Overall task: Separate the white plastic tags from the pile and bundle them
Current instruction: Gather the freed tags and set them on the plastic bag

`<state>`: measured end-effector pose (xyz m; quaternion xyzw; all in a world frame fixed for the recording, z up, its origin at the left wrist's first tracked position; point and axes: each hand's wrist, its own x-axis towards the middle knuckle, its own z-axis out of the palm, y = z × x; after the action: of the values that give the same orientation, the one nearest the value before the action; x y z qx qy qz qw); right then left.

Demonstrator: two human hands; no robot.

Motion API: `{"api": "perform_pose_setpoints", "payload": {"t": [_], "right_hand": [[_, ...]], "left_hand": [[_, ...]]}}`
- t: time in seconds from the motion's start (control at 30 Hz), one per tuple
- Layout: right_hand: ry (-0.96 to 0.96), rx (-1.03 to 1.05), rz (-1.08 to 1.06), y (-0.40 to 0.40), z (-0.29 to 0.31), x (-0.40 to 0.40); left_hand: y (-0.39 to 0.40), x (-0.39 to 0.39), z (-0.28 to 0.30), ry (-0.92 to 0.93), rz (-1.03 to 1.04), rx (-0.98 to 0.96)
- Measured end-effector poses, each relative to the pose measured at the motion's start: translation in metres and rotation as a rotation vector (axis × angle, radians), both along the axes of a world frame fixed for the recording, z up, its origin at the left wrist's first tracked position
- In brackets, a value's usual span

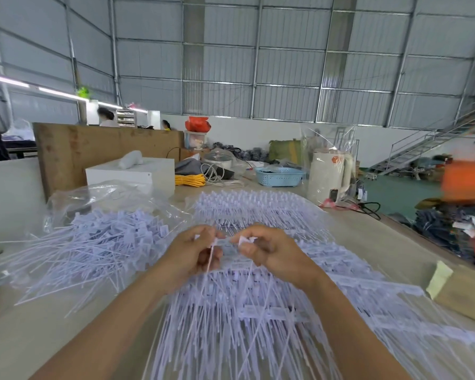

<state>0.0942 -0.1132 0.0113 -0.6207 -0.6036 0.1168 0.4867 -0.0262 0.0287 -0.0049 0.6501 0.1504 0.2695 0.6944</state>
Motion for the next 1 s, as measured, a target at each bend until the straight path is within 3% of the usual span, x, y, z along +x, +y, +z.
{"api": "perform_pose_setpoints", "payload": {"t": [0.17, 0.27, 0.4, 0.5, 0.6, 0.77, 1.0], "right_hand": [[-0.018, -0.085, -0.027, 0.005, -0.005, -0.001], [0.002, -0.045, -0.055, 0.005, -0.007, 0.000], [-0.141, -0.061, -0.125, 0.007, -0.010, 0.004], [-0.193, -0.143, -0.206, 0.003, -0.008, 0.014], [-0.151, -0.214, -0.152, 0.000, -0.008, 0.017], [-0.221, -0.156, -0.182, 0.002, -0.005, 0.013], [-0.218, -0.136, -0.181, 0.002, -0.004, 0.012]], "left_hand": [[-0.023, 0.009, -0.004, 0.054, -0.002, 0.044], [-0.032, 0.012, -0.008, 0.097, 0.007, 0.203], [-0.031, 0.013, -0.015, 0.073, 0.108, 0.350], [-0.028, 0.014, -0.016, 0.004, 0.149, 0.346], [-0.029, 0.015, -0.017, -0.022, 0.171, 0.341], [-0.031, 0.017, -0.017, -0.025, 0.140, 0.150], [-0.043, 0.018, -0.018, -0.016, 0.117, 0.326]]}}
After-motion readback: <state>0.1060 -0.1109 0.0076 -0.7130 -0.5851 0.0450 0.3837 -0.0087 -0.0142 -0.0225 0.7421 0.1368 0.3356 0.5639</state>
